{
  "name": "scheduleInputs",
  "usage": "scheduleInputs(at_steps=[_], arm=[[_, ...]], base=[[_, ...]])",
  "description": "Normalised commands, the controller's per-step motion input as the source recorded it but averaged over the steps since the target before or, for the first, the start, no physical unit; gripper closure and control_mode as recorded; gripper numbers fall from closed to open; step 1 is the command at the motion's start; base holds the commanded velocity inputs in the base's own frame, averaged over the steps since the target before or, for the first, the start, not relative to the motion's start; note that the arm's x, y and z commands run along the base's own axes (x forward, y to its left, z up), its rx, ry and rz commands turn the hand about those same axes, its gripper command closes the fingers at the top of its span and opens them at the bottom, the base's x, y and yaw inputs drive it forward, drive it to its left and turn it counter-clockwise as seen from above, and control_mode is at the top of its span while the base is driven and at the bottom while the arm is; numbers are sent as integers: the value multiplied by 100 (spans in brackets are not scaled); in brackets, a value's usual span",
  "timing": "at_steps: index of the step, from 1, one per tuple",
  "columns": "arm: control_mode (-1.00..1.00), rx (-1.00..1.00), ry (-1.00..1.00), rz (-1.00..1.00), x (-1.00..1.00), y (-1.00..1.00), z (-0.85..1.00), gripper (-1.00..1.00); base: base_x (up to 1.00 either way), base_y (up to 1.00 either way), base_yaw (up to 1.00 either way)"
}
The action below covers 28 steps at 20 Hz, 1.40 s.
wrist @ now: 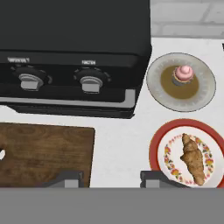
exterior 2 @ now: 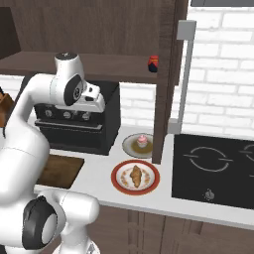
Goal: From the different types of pastries on the counter, select a croissant and place it on the cutting board. Then retrieve a jar of jam from the cabinet and place it alongside the croissant on the cutting board.
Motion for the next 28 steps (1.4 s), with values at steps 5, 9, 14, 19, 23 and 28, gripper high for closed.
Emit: scheduleInputs(at_steps=[5, 9, 14, 19, 23, 28], arm=[[-100, 0, 1, 0, 3, -50, -27, -100], [-100, -14, 7, 0, 0, -82, -64, -100], [-100, -26, 20, 0, 0, -66, -90, -100], [-100, -27, 34, 0, 4, -66, -98, -100], [-100, 7, 0, 0, 3, -47, -20, -100], [-100, 6, 0, 0, 1, -68, -9, -100]], base=[[0, 0, 0], [0, 0, 0], [0, 0, 0], [0, 0, 0], [0, 0, 0], [0, 0, 0]])
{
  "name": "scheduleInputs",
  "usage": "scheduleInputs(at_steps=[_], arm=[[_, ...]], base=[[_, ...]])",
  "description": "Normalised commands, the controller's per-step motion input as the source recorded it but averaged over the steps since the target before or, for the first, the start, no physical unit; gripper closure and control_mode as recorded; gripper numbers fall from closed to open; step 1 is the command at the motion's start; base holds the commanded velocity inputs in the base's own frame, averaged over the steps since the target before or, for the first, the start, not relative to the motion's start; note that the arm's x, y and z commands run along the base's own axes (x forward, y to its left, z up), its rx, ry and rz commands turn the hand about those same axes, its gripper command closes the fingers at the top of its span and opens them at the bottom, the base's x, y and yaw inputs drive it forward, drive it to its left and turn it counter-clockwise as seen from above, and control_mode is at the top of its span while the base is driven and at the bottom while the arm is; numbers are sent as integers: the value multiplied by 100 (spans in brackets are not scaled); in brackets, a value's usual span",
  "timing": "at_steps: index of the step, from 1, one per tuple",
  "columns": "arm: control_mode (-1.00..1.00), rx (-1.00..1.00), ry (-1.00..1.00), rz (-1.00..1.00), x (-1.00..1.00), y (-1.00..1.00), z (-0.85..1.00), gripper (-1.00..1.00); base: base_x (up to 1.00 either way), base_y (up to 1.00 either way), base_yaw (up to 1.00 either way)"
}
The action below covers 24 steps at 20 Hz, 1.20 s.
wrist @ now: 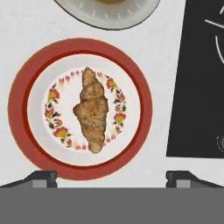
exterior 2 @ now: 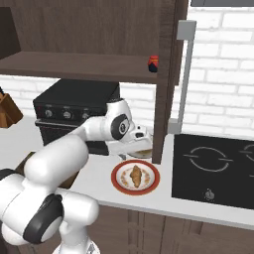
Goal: From the different types of pastries on the counter, select a croissant and place it on the cutting board. Then retrieve a jar of jam from the cabinet and place it alongside the croissant on the cutting board.
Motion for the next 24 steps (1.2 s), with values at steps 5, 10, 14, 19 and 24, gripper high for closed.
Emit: scheduleInputs(at_steps=[5, 10, 14, 19, 24], arm=[[-100, 10, 2, 0, 0, -23, -43, -100], [-100, 35, 0, 0, 1, -2, -47, -100], [-100, 12, 0, 0, 1, 0, -16, -100], [-100, 3, 0, 0, 0, 5, 0, -100], [-100, 8, 3, 3, 0, 21, -19, -100]], base=[[0, 0, 0], [0, 0, 0], [0, 0, 0], [0, 0, 0], [0, 0, 0]])
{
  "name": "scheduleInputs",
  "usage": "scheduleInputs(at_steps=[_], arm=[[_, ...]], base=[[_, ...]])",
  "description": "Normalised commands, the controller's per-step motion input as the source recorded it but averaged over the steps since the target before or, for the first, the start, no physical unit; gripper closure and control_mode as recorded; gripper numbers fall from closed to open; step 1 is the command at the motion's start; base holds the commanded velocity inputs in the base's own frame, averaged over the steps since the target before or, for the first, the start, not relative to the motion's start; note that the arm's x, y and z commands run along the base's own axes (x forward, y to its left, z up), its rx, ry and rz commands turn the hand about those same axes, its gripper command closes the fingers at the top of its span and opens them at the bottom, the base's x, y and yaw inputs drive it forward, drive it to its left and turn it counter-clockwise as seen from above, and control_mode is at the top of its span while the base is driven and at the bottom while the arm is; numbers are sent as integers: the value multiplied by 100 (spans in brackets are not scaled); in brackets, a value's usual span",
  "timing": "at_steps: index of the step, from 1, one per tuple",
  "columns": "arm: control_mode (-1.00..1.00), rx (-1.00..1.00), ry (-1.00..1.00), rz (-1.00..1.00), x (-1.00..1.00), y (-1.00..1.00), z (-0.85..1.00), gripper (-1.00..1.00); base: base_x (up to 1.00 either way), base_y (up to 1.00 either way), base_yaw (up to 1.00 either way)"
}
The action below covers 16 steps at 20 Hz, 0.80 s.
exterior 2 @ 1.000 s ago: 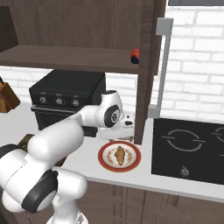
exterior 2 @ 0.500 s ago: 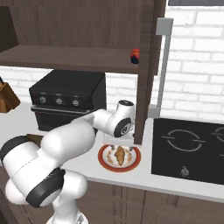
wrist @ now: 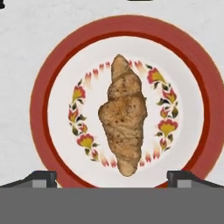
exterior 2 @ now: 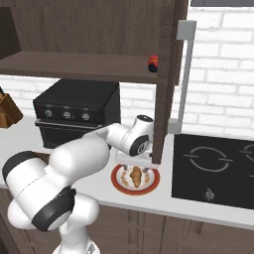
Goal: From the different types of pastries on the counter, select a croissant and place it on the cutting board. Then retrieve a jar of jam from the cabinet and place it alongside the croissant on the cutting board.
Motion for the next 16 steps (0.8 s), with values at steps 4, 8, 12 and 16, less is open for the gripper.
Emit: scheduleInputs(at_steps=[4, 8, 12, 16], arm=[[-100, 1, 5, 4, 6, 16, -36, -100], [-100, 0, 0, 2, 20, 0, -31, -100], [-100, 0, 0, 6, 26, 0, -19, -100], [-100, 0, 0, 8, 24, 0, -17, -100]], base=[[0, 0, 0], [0, 0, 0], [0, 0, 0], [0, 0, 0]])
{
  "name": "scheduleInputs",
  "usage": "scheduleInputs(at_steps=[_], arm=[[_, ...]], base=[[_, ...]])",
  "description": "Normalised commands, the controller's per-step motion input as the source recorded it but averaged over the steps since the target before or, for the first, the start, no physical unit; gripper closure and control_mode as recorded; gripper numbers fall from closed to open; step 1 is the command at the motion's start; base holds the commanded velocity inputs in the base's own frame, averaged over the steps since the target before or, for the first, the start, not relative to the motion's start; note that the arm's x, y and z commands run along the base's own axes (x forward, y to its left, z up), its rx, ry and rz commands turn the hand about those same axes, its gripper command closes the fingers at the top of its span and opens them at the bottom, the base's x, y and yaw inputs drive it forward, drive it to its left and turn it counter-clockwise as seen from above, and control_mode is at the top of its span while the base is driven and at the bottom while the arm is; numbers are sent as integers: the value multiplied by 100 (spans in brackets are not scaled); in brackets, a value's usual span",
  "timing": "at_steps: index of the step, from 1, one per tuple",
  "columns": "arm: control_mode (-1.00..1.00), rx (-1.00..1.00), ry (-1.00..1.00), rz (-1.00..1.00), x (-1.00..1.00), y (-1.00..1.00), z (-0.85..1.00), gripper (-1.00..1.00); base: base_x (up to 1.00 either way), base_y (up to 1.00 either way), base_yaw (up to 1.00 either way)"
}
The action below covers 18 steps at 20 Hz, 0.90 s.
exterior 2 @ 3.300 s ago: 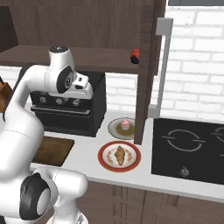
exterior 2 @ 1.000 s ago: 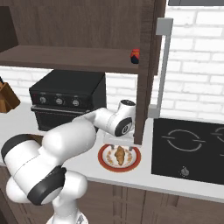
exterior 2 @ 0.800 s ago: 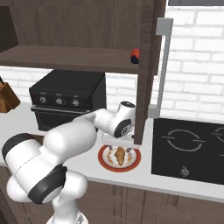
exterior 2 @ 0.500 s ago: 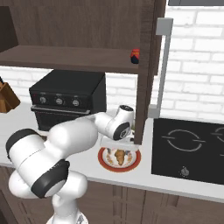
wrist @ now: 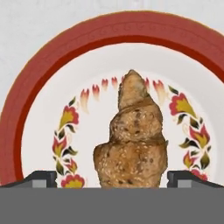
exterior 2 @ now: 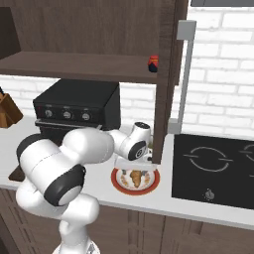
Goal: From the different types of pastries on the counter, select a croissant and place it on the cutting board. Then retrieve a jar of jam from the cabinet and place it alongside the croissant on the cutting board.
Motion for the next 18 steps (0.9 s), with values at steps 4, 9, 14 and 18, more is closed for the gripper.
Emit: scheduleInputs(at_steps=[4, 9, 14, 18], arm=[[-100, 0, 0, 7, 16, 0, -16, -100], [-100, -3, 2, 1, 13, 0, -50, -100], [-100, -5, 7, 0, 8, 0, -48, 100], [-100, 0, 0, 0, 0, 0, 1, 100]], base=[[0, 0, 0], [0, 0, 0], [0, 0, 0], [0, 0, 0]])
